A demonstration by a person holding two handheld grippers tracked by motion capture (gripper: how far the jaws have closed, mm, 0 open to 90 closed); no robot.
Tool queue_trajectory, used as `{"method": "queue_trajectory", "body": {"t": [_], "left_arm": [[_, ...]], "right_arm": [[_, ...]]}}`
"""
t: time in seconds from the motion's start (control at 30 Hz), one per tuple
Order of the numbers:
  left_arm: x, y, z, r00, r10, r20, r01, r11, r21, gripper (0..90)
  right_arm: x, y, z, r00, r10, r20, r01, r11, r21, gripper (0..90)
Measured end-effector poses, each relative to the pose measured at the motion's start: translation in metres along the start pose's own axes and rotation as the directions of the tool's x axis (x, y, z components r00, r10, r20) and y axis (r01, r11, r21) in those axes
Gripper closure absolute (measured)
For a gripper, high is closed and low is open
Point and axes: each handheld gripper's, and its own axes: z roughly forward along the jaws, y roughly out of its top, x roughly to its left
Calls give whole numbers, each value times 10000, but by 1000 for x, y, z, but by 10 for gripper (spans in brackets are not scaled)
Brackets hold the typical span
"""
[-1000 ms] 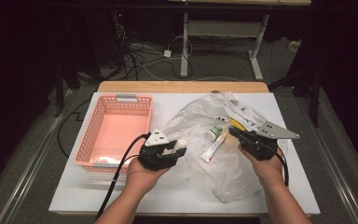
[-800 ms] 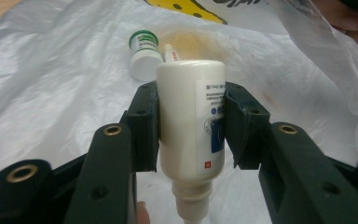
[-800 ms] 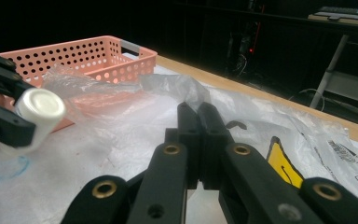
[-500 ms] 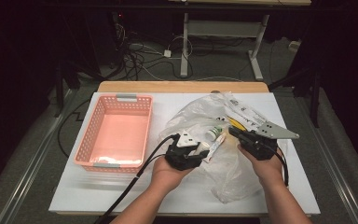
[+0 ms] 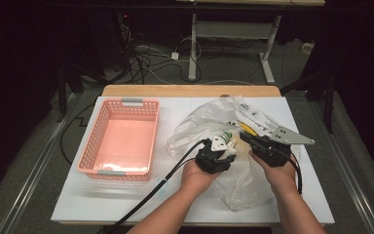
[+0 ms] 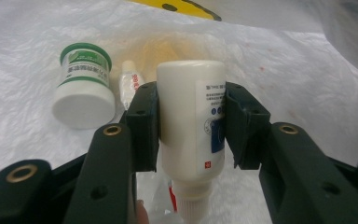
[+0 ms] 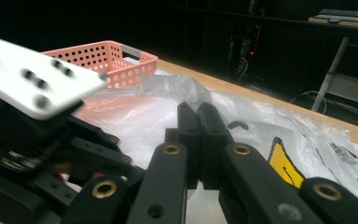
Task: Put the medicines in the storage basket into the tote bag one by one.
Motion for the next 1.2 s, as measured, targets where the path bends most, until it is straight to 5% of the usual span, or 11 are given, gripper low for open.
{"method": "queue_trajectory", "body": {"t": [0.4,0.57,0.8,1.03,1.2], "left_arm": [[-4,11,39,9999,-51,-142,46,9995,-317,577],[-3,12,40,9995,-262,-194,257,9993,-264,528],[-4,8,18,9995,-105,-293,99,9997,-204,405],[-4,-14,-24,9998,-131,-128,127,9994,-324,353],[-6,-39,-48,9999,102,-96,-100,9998,165,274]], "right_arm": [[-3,-1,-2,9999,100,61,-100,10000,-3,900],[-4,-1,-2,10000,83,20,-83,10000,-15,900],[-3,-2,-1,10000,78,45,-78,10000,17,900],[-1,-1,0,10000,1,58,-1,10000,75,900],[0,-1,0,9999,-80,78,79,9999,129,900]]}}
